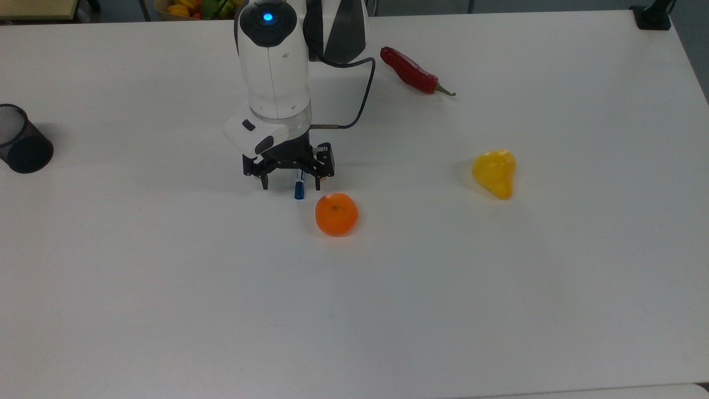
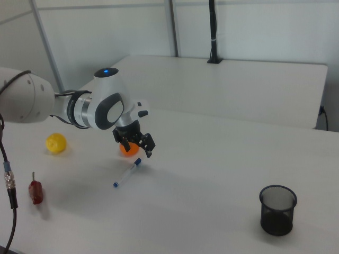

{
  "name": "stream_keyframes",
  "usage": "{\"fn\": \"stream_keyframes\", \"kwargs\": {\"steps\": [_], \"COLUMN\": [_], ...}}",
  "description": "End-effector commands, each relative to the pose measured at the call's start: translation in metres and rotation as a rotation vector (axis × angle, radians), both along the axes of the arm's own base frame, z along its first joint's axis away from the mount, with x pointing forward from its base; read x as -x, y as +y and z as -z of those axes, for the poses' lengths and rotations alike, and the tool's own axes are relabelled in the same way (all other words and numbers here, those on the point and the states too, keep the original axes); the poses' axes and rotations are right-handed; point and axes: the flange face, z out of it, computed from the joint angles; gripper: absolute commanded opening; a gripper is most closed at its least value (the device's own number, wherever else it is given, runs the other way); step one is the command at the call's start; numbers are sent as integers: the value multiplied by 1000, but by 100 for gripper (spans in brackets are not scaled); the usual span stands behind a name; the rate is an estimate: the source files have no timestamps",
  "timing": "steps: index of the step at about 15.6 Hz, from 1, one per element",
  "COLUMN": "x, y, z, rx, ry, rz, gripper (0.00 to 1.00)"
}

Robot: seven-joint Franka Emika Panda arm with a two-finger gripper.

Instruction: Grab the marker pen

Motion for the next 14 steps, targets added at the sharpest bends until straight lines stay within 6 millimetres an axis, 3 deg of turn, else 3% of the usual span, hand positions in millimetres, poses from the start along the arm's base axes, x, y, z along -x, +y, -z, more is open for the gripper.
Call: {"fn": "stream_keyframes", "kwargs": {"steps": [1, 5, 11, 14], "x": [6, 24, 73, 96], "y": [0, -8, -37, -29], "z": [-47, -112, -220, -252], "rx": [25, 34, -58, -75], "ry": [-36, 36, 59, 131], "rz": [-15, 26, 122, 117], "gripper": [100, 100, 100, 100]}}
